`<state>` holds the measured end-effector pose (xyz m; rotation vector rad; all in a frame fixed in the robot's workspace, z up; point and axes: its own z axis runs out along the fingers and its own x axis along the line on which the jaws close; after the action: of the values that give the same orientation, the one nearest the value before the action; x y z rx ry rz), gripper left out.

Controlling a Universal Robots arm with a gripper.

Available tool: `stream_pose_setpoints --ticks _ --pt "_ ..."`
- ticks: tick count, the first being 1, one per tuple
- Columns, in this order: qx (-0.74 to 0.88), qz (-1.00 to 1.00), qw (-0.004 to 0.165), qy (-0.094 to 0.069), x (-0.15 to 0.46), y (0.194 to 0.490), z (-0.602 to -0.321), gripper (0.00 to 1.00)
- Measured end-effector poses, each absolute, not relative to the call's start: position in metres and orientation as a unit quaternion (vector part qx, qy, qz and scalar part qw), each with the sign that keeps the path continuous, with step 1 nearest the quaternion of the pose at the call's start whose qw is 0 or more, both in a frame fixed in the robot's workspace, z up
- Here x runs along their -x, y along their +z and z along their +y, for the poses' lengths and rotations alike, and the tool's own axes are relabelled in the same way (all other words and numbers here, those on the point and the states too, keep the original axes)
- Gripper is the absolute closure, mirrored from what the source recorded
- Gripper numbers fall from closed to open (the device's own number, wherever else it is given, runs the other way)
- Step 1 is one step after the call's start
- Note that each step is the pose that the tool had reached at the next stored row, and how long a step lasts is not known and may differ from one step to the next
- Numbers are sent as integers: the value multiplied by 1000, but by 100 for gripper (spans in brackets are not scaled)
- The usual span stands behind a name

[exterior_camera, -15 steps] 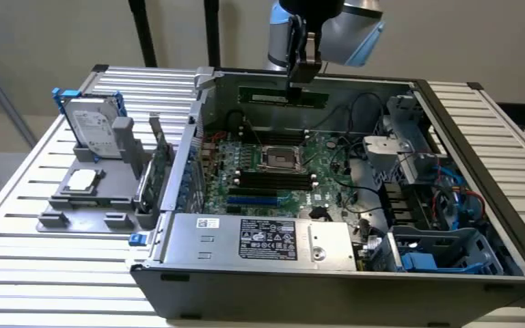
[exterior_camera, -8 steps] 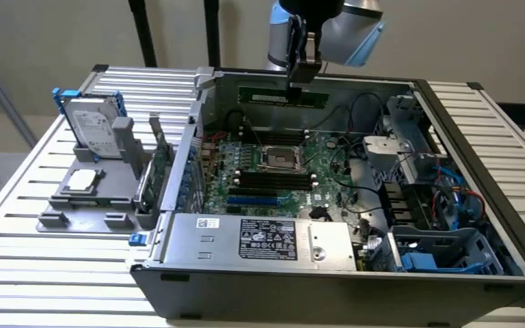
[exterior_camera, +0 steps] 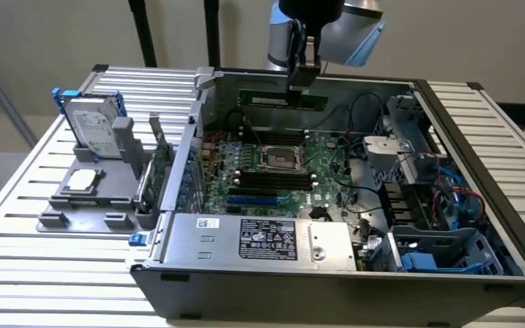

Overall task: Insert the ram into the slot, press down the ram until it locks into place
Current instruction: 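Insert the ram into the slot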

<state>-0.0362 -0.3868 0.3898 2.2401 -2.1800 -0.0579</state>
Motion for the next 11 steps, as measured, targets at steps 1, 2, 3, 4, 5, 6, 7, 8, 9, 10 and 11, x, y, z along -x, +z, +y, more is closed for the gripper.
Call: stream_pose_setpoints --ticks 1,2,3,4,5,6,7,8,9,10,11 --pt "-717 -697 8 -19 36 388 -387 87" --pt "-717 -697 8 -19 36 386 -387 87" --pt "-717 -697 8 -19 36 384 -387 87" --pt "-717 -697 8 -18 36 382 -387 87" --pt "-717 -697 8 -18 36 381 -387 87" --pt "-717 -697 8 -18 36 379 -387 87" --pt "-717 -697 8 -18 36 377 -387 87" --pt "-717 -697 8 -18 36 375 -387 87" --pt "-717 -697 8 -18 36 373 -387 87" --pt "-717 -697 8 -18 36 371 -387 87" --pt "-717 -697 8 -18 36 370 -387 87"
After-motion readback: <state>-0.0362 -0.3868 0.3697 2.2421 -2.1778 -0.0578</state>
